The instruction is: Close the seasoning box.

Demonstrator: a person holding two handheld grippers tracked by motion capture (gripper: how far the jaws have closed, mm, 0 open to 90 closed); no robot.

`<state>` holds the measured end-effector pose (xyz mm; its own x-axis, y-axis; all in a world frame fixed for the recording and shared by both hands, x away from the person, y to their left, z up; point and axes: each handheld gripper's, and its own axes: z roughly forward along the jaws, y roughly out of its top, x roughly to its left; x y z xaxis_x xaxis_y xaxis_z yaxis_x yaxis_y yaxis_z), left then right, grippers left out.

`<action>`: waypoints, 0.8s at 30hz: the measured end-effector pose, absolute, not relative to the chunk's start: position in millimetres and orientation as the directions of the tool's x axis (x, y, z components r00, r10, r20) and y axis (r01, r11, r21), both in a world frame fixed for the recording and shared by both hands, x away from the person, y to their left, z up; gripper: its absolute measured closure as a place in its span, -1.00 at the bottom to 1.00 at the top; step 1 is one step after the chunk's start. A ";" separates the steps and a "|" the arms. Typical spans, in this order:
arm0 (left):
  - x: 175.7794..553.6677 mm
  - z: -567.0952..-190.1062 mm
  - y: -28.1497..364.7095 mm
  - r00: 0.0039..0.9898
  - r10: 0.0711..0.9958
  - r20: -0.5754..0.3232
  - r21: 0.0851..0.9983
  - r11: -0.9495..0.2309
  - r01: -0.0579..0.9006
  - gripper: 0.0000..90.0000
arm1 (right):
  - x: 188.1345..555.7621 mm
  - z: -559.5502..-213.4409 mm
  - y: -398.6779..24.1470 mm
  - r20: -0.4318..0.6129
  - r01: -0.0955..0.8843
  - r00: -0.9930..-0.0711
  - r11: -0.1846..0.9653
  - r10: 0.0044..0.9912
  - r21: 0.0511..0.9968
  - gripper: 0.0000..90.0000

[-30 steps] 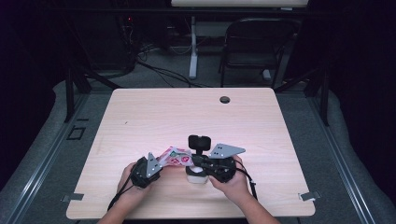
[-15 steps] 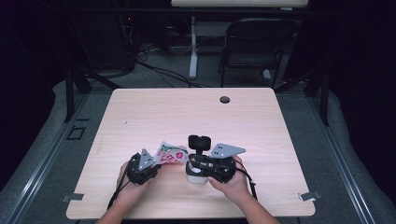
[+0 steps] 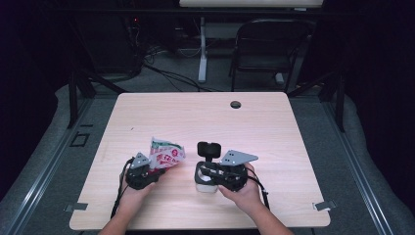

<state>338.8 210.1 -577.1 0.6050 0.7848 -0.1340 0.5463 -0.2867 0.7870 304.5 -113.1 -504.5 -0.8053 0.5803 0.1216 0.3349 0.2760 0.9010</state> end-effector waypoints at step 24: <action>343.0 -570.4 241.3 0.465 0.873 -0.147 0.798 -0.174 0.577 0.58 | 305.8 -506.4 -113.8 0.122 0.341 -0.804 0.283 0.582 0.897 0.59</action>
